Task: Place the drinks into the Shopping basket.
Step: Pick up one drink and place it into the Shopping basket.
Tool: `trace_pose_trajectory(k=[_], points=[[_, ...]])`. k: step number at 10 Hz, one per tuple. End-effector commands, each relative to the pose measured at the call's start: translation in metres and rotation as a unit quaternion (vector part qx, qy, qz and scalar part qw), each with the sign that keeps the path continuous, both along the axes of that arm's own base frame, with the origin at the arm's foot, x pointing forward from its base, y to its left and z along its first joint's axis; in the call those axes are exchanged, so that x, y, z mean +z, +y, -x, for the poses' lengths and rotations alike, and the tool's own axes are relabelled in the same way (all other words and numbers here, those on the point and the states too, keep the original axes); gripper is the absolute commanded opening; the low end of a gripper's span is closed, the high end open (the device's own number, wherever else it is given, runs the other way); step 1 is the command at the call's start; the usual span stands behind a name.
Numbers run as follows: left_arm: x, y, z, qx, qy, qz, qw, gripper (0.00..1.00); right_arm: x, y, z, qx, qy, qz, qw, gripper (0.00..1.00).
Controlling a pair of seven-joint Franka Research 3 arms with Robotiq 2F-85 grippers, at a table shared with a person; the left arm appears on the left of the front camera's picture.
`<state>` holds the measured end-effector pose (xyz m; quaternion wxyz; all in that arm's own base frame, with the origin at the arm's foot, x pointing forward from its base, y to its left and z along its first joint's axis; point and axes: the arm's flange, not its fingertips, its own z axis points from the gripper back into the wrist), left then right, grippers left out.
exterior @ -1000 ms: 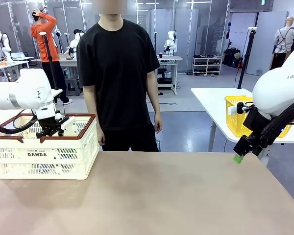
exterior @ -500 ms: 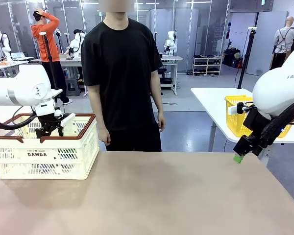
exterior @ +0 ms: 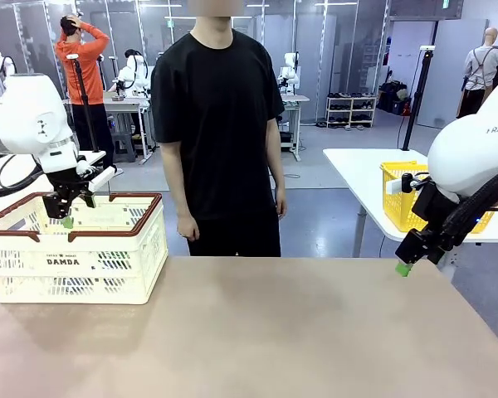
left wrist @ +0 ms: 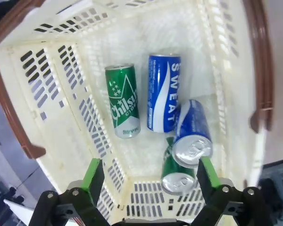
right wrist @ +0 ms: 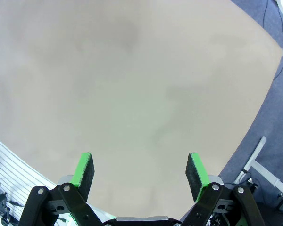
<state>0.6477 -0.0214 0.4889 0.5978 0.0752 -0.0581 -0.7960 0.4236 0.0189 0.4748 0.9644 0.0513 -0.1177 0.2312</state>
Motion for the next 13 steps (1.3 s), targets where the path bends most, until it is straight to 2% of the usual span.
trace_pose_trajectory(k=[1,3,5,8,11,12,13], points=[[0.006,-0.006,0.051,0.003,-0.049,0.007,0.999,1.0,0.002,-0.001,-0.001,0.006,0.001,0.001,1.0,0.97],[0.024,-0.003,0.088,0.012,-0.097,-0.007,0.995,1.0,0.002,-0.001,-0.001,0.006,0.001,0.001,1.0,0.97],[0.03,-0.001,0.133,0.015,-0.091,0.022,0.995,1.0,0.002,-0.001,-0.001,0.006,0.001,0.001,1.0,0.97],[0.021,-0.005,0.181,-0.022,-0.007,0.063,0.998,1.0,0.002,-0.001,-0.001,0.006,0.001,0.001,1.0,0.97],[0.003,-0.006,0.202,-0.026,0.034,0.048,0.998,1.0,0.002,-0.001,-0.001,0.006,0.001,0.001,1.0,0.97],[-0.002,-0.005,0.201,-0.046,0.036,0.055,0.997,1.0,0.002,-0.001,-0.001,0.006,0.001,0.001,1.0,0.97],[0.002,-0.011,0.199,-0.013,0.024,0.053,0.998,1.0,0.002,-0.001,-0.001,0.006,0.001,0.001,1.0,0.97]])
